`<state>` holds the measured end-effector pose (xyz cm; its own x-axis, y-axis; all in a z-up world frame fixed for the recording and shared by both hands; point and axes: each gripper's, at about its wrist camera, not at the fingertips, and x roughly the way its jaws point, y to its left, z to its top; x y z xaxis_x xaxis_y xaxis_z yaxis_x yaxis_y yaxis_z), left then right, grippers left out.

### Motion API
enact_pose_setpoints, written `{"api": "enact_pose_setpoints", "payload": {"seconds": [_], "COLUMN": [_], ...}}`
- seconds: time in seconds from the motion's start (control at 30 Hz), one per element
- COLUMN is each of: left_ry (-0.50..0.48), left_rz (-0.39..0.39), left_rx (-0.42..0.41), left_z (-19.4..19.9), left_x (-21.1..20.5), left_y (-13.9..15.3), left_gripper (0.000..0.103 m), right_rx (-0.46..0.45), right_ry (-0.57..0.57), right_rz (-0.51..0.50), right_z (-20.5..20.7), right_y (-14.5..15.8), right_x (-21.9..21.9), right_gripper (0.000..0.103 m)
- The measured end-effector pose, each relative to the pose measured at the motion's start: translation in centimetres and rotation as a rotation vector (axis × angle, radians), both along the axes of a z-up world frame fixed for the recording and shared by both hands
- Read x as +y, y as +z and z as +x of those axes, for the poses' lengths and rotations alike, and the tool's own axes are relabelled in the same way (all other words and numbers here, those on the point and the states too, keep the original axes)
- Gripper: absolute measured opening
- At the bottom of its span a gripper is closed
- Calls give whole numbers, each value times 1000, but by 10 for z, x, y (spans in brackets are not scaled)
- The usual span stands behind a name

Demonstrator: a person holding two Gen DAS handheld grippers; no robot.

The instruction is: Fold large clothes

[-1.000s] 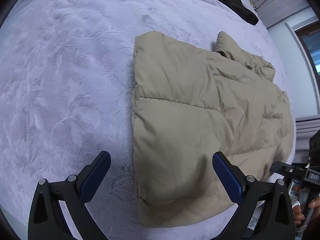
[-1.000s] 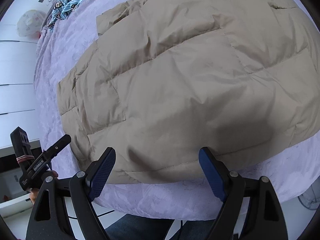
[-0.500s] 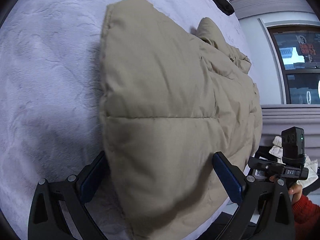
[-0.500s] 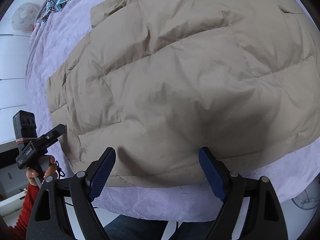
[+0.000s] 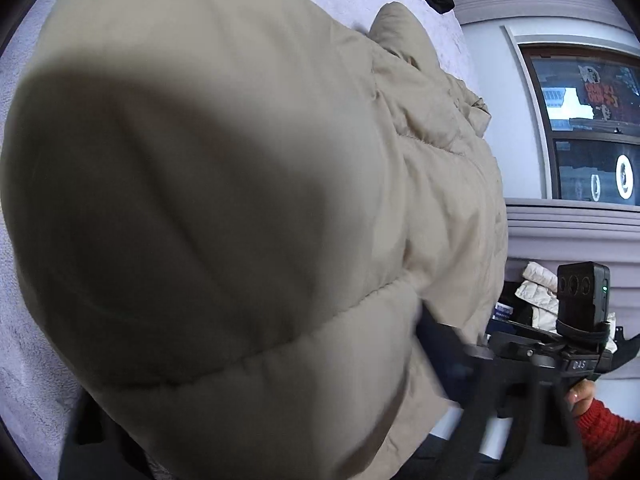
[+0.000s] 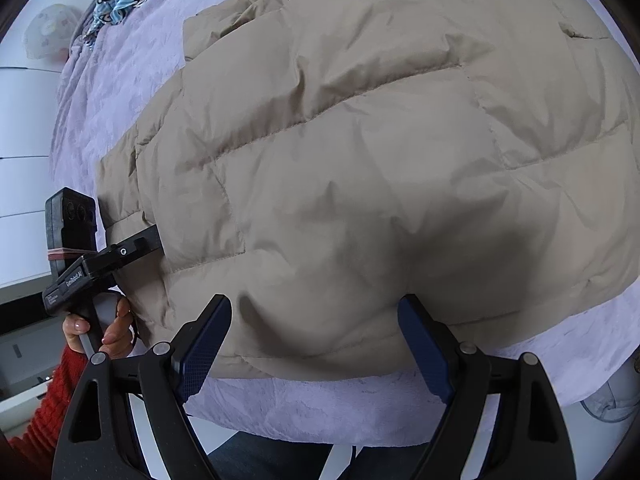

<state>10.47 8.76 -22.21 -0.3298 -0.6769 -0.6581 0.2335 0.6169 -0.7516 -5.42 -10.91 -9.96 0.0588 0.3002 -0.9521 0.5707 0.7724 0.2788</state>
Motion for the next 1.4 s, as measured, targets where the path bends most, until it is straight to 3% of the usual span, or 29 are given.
{"api": "enact_pose_setpoints", "payload": {"seconds": [0.03,0.13,0.33,0.47,0.53,0.57,0.6,0.7,0.87,1.13,1.27,1.4], "left_ry": [1,-3,52,40,40,43,49,61,85,84,59,-15], "left_rz": [-33,-64,-212,-234,-221,-215,-208,-193,-106,136,220,298], "left_rx": [27,-16,-28,-64,-77,-82,-88,-110,-158,-274,-291,-331], "left_z": [-1,-6,-16,-27,-34,-38,-41,-53,-74,-109,-113,-118], "left_x": [-1,-5,-5,-23,-33,-39,-45,-68,-116,-217,-250,-292], "left_y": [1,20,77,113,127,133,141,164,202,233,243,246], "left_gripper": [39,25,22,22,22,22,22,22,22,22,22,22], "right_rx": [-4,-13,-50,-111,-153,-174,-187,-242,-238,-204,-211,-295], "right_ry": [-6,-17,-31,-62,-98,-112,-118,-103,-19,-55,-37,-17], "right_rz": [1,-1,-7,-80,-108,-113,-105,-44,77,315,379,318], "right_z": [-1,-1,-7,-13,-16,-16,-14,-3,27,45,42,15], "right_y": [0,0,11,29,36,36,34,18,-25,-79,-69,-25], "right_x": [-1,-2,-11,-35,-52,-60,-68,-83,-86,-109,-132,-177], "right_gripper": [88,88,88,87,66,31,17,13,11,2,2,2]}}
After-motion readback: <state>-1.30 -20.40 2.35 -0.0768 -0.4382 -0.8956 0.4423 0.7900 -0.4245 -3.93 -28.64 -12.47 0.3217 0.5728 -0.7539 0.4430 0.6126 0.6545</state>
